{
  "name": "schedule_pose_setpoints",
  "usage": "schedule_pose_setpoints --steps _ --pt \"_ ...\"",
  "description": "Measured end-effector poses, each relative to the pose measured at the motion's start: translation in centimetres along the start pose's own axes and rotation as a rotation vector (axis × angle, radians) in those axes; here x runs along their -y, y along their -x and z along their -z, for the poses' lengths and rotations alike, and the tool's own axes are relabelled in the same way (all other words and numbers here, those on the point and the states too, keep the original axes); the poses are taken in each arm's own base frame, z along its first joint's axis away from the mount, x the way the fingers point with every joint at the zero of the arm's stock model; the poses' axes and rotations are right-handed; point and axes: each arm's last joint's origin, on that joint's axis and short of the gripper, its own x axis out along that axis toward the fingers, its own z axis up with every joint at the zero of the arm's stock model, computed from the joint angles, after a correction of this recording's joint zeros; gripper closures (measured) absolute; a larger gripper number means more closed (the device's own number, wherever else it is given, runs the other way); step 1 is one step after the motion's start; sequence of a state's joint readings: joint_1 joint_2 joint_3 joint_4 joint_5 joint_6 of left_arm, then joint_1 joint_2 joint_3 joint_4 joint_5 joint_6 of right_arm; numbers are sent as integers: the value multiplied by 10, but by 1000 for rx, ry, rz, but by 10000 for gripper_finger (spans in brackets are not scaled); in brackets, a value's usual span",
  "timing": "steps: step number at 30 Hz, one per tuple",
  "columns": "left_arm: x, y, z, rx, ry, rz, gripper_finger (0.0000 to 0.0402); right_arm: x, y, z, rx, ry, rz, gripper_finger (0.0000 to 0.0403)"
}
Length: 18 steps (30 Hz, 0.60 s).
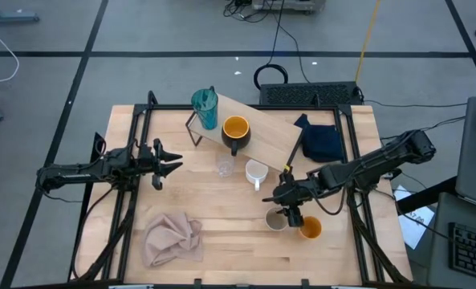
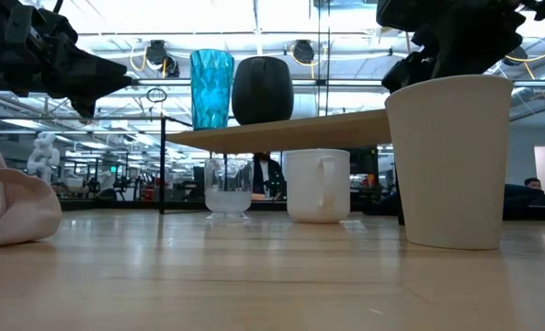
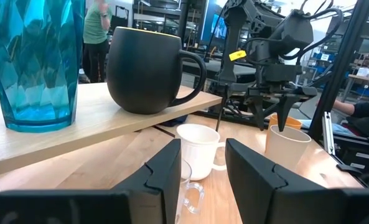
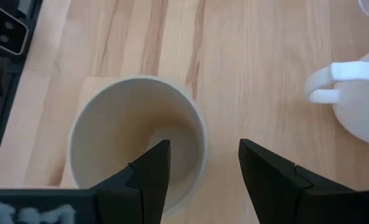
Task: Stack small to large cups/mugs on shelf
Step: Put the light brown cup on the shelf
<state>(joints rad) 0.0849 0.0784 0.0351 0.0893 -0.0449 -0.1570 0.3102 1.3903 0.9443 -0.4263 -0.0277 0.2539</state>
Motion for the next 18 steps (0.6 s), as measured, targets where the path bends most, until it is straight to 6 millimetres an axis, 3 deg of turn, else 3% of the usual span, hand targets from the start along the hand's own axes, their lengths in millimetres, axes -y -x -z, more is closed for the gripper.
schedule_pose_setpoints --steps 18 --pt "0 0 0 -4 1 0 277 -2 -12 14 22 -36 -23 220"
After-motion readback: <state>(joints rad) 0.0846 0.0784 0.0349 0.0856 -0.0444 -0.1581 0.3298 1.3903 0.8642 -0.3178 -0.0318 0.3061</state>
